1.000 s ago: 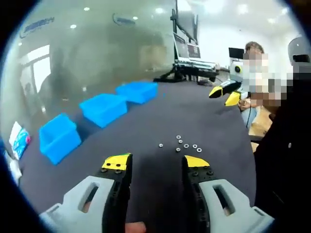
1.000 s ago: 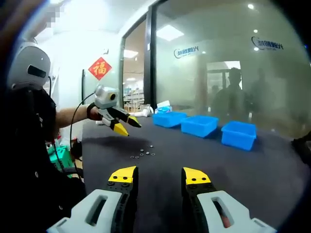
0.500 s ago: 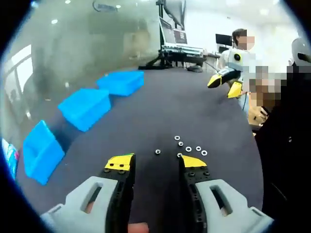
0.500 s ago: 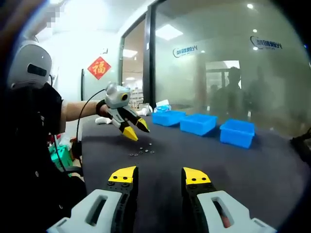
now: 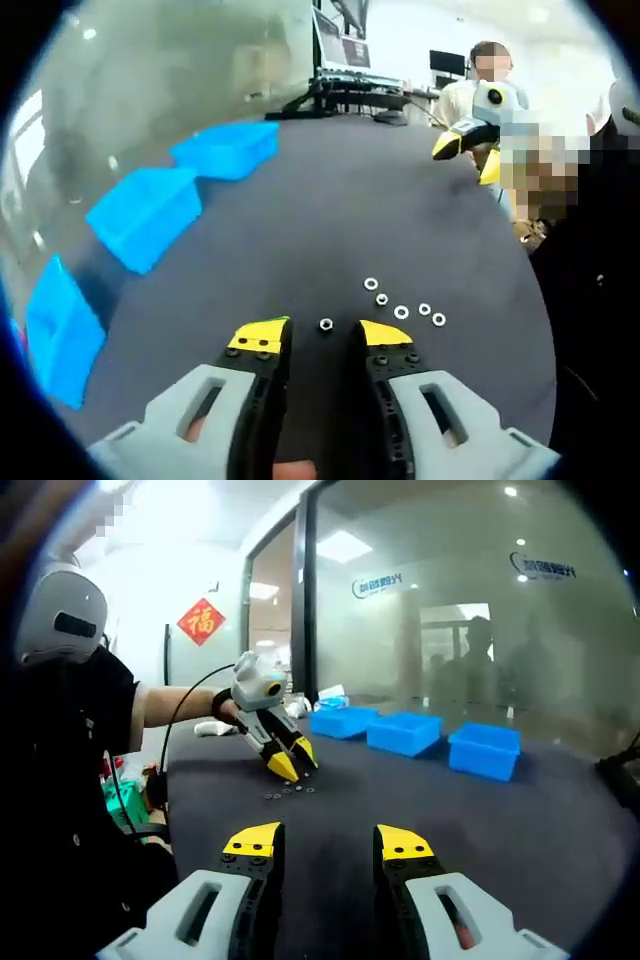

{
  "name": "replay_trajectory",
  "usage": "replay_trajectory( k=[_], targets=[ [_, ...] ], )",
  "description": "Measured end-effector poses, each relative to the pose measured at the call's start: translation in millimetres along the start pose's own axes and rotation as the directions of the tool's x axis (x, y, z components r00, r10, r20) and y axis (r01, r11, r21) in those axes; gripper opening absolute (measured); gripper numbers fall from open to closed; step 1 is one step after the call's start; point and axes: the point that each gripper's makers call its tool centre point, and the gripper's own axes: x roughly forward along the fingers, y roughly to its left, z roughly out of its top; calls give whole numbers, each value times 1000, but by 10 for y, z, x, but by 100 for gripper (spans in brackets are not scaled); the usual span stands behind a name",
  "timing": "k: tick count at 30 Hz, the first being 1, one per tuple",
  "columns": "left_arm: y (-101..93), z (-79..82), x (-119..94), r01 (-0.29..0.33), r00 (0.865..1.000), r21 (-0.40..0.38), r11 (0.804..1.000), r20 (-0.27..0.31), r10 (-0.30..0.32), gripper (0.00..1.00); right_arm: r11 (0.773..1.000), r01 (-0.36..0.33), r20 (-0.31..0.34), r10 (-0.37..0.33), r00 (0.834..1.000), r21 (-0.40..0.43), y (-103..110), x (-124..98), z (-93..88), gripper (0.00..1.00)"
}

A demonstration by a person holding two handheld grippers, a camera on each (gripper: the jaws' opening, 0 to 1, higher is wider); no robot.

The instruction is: Sort the screws, nuts, and washers into the corresponding bins

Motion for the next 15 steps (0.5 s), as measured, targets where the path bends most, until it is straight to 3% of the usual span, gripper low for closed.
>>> replay_trajectory(
  k=[8,11,15],
  targets=[
    [-27,2,32,37,999,-36,999,4,-37,16,1000,3,-1,-3,1000,2,-19,-3,-8,32],
    [-23,-4,28,36,999,-38,999,6,-36,6,1000,4,1,-4,1000,3,-19,-4,-5,32],
    [-42,-21,17,29,999,-54,998,16,-28,5,1000,4,0,-4,1000,1,-16,-7,-5,32]
  ],
)
